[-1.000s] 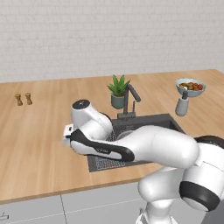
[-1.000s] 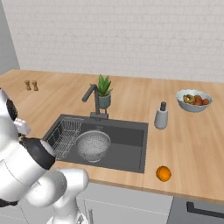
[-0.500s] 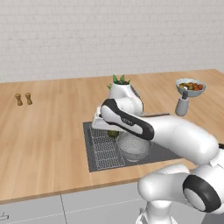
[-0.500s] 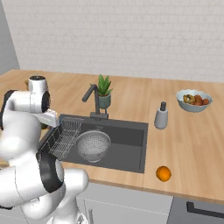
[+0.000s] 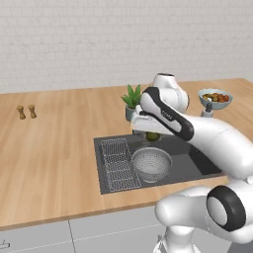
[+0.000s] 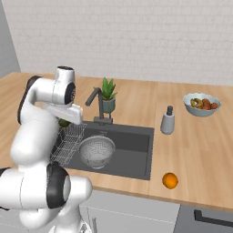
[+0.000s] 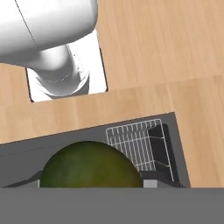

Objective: Put the colander in the sink, put the mango, orange in the colander, and turn on the sink faucet and pour water over the colander.

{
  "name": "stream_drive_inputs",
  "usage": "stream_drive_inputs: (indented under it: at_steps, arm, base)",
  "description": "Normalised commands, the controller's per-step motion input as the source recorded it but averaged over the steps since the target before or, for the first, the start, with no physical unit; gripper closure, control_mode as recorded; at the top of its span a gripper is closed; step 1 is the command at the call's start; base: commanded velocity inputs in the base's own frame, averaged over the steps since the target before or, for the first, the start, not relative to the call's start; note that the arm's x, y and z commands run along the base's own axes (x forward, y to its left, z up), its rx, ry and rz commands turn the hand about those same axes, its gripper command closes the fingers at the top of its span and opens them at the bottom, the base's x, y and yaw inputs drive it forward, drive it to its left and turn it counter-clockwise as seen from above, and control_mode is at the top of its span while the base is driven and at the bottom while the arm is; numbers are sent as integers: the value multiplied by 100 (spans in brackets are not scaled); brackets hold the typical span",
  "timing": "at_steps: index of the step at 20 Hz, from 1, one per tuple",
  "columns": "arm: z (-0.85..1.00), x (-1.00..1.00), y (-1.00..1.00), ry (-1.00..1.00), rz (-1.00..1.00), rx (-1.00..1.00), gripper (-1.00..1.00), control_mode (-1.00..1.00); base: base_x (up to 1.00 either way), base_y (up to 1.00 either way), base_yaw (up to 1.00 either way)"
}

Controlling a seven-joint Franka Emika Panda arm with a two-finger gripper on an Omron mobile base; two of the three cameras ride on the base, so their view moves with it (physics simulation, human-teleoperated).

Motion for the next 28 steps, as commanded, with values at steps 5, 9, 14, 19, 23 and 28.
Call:
stream_drive_inputs:
  at_steps: [5,9,14,19,23,28]
  arm:
    - [19,1,-100,0,0,1,100,-100]
    - [11,0,-100,-3,0,1,100,-100]
    - [2,4,-100,-2,0,2,100,-100]
    - [1,37,-87,0,1,9,100,-100]
    - [-7,81,-46,-3,4,20,100,-100]
    - [-26,53,-9,-23,1,15,100,-100]
  base:
    - [0,0,0]
    - [0,0,0]
    - [0,0,0]
    - [0,0,0]
    - [0,0,0]
    - [0,0,0]
